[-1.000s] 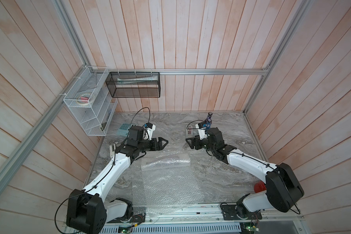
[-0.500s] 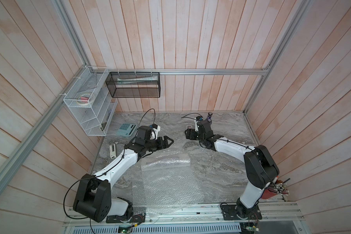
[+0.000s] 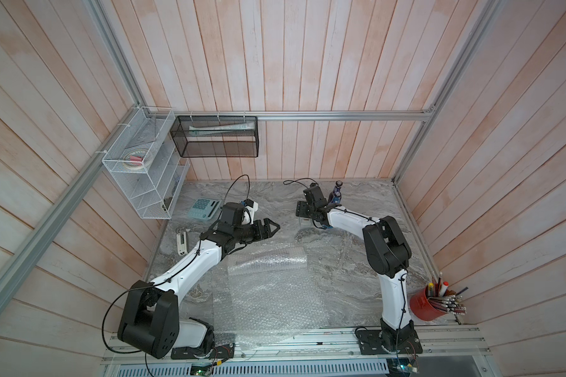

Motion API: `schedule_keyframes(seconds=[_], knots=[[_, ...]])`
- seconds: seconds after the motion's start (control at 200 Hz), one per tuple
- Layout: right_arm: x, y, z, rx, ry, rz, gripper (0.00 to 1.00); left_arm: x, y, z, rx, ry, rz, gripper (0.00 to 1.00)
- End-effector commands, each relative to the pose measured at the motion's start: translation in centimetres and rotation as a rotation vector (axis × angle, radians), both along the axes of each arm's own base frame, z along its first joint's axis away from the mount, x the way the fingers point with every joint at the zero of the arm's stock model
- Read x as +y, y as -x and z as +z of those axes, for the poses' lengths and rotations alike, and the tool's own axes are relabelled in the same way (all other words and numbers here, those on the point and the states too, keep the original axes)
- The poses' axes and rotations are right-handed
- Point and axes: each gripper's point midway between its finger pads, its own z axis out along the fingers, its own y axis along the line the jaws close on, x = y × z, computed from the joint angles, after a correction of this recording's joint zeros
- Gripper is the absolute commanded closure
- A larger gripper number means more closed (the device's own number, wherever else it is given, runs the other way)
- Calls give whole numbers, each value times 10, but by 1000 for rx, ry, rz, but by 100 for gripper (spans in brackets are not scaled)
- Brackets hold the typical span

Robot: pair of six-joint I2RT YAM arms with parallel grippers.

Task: Wrap wine bottles in bubble wrap
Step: Move the Tape Cutter to the center of the board.

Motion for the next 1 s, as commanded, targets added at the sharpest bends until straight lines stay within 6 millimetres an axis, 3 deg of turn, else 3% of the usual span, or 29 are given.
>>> schedule_keyframes(seconds=[0.0,0.13,0.225,0.365,0.505,0.815,0.995], knots=[[-6,-3,-18,51,42,-13,26,0,5,8,-21,4,-17,8],[-2,-7,-27,65,39,1,30,0,6,8,-21,-2,-23,8],[1,-6,-33,82,35,13,38,0,6,7,-21,-4,-26,8],[1,4,-42,134,46,36,49,0,8,5,-16,-8,-30,8],[-2,22,-34,138,58,45,56,0,11,4,-8,-6,-33,8],[-17,86,-44,203,117,41,55,-2,12,-1,7,18,-30,8],[-20,92,-45,209,140,20,46,-7,12,-4,21,29,-42,9]])
